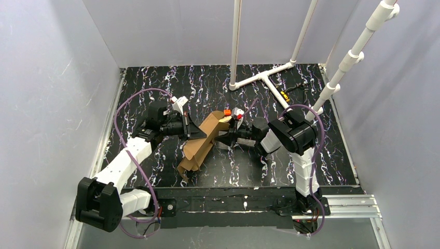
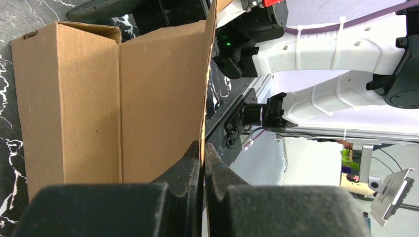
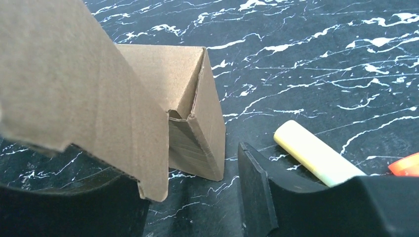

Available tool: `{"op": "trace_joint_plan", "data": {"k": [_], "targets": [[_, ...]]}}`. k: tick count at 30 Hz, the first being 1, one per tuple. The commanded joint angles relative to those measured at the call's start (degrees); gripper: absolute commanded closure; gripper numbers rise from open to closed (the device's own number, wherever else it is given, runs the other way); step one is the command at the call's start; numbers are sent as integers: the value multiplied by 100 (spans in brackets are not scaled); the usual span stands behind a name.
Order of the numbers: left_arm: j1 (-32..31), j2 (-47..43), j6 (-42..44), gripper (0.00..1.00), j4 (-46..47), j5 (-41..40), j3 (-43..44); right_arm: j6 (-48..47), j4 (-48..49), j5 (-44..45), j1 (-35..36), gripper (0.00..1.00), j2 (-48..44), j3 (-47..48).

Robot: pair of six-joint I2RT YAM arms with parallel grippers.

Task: Fold the paper box

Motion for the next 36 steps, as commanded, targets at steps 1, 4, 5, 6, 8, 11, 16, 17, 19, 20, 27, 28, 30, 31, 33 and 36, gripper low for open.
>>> {"op": "trace_joint_plan", "data": {"k": [1,4,5,6,8,11,16,17,19,20,27,28,30,31,33,36], "targets": [[126,-78,404,100,-510,171,228,26,1570,60,10,34,5,223],[226,-99,449,100,-583,234,213,76,1598,-45,10,32,81,291],[251,-128,454,100,-593,248,211,91,1605,-94,10,31,107,314],[272,-150,459,100,-602,269,216,137,1623,-173,10,31,156,384],[316,-185,470,100,-629,340,251,216,1649,-195,10,31,228,465],[376,-178,463,100,-632,463,258,258,1668,-243,10,29,218,526],[436,-136,205,100,-359,663,203,507,1741,-666,10,26,344,743],[437,-135,192,100,-362,691,233,557,1743,-767,10,26,371,789],[453,-126,285,100,-518,728,322,688,1749,-884,10,25,382,852],[455,-116,337,100,-554,745,336,716,1742,-893,10,25,370,861],[481,-59,107,100,-199,948,131,656,1753,-632,25,25,465,881],[482,-47,100,100,-184,971,146,640,1749,-569,39,26,476,892],[490,-33,106,100,-160,988,145,618,1747,-536,69,28,487,939],[497,-20,119,100,-178,986,137,617,1742,-508,79,30,488,955],[508,48,120,100,-165,1016,104,594,1745,-439,90,33,494,971],[525,100,122,100,-138,1015,67,574,1745,-400,98,38,522,988]]}}
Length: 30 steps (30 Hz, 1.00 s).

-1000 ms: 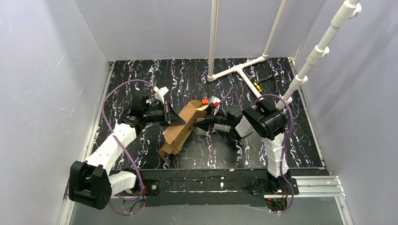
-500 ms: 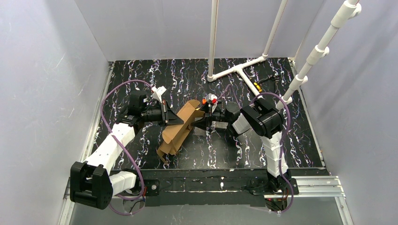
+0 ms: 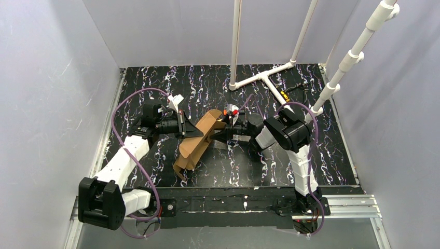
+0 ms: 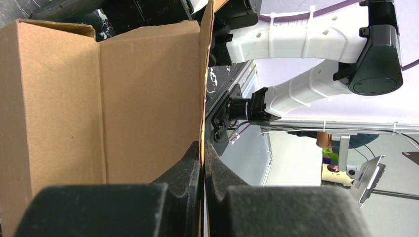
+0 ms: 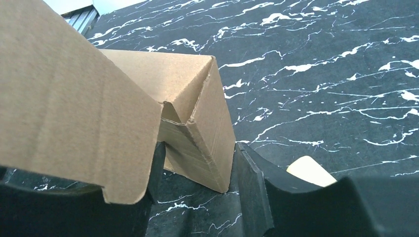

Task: Fold the paper box

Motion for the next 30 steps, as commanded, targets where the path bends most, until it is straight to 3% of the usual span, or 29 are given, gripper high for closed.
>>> {"op": "trace_joint_plan", "data": {"k": [1,12,15,22,30], "targets": [[47,56,18,100,62,256,-34,-63,1684,142,44,39,44,184],[60,175,-32,100,143,289,-58,3,1697,386,105,38,111,357],[59,245,-70,100,178,308,-31,13,1709,324,105,44,138,438],[75,360,-53,100,152,322,76,31,1710,-136,105,73,153,577],[158,289,-52,100,55,276,239,24,1689,-67,97,91,-33,324]]}}
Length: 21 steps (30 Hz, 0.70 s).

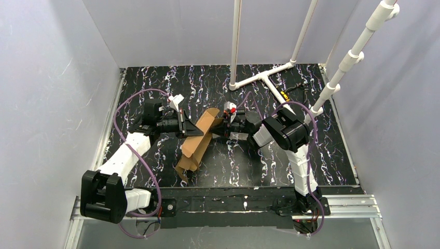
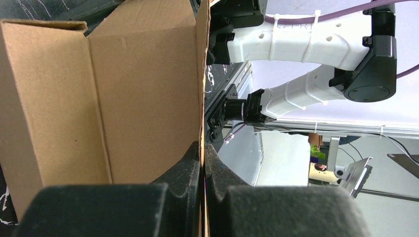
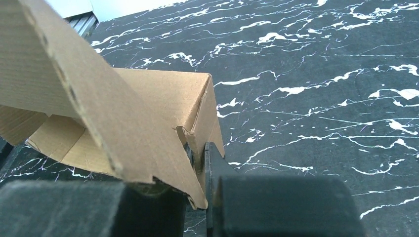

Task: Fold the paper box

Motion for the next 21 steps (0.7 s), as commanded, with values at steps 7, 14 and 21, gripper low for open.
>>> {"op": "trace_joint_plan", "data": {"k": [7,14,21], "targets": [[127,-91,-196,84,24,77,411,-686,394,64,-13,99,-1472,-1066],[138,-122,-285,49,272,95,363,-3726,-6446,691,-15,99,-3513,-434],[180,-486,-38,19,170,-375,359,-4783,-9702,1686,-55,99,-4312,239]]}}
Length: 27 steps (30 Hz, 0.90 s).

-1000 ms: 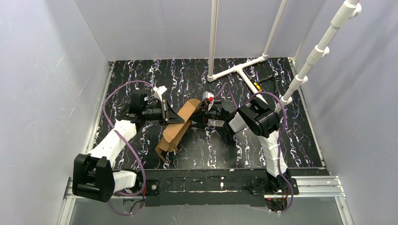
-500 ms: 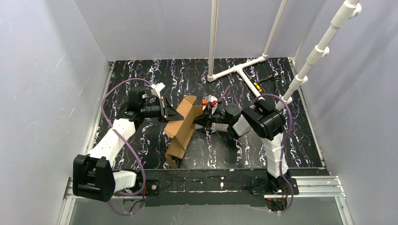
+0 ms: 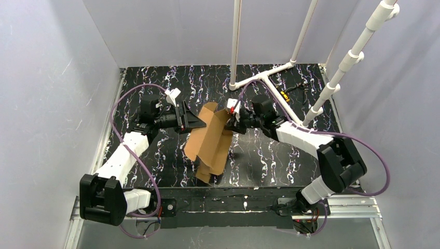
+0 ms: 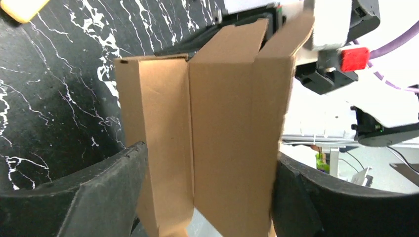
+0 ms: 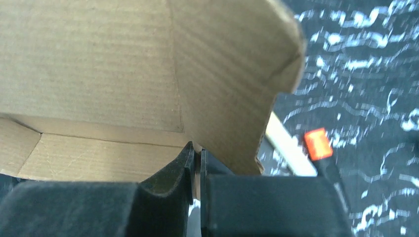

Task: Fold the paper box

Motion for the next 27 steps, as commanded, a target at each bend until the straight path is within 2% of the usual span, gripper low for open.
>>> {"op": "trace_joint_plan", "data": {"k": [1,5,8,10,11,12,16,21,27], "targets": [[102,-518,384,16,-172,-472,127,-1069,-2970,833,-34,99,-458,432],[337,-1139,770,2,-599,-1345,175,-1127,-4275,1494,-134,99,-598,886],[625,-1641,589,2,-872,-1995,9,-952,-4749,2019,-297,99,-642,1125],[700,-1691,413,2,-952,-1570,-299,-784,-5303,2293,-529,99,-451,1498],[701,-1722,5,2,-763,-1226,-676,-623,-5558,2469,-725,99,-282,1694],[698,-2017,-633,2,-217,-1085,-1492,-404,-5516,2706,-928,99,-101,1711],[607,-2494,-1097,2,153,-1196,-2245,-311,-5541,2916,-1153,97,467,1845],[-130,-2416,-1184,2,202,-1779,-2466,-267,-5552,3149,-1299,88,1010,1883],[-648,-2116,-1353,2,451,-2124,-2467,-287,-5524,2951,-1396,69,874,1699]]}}
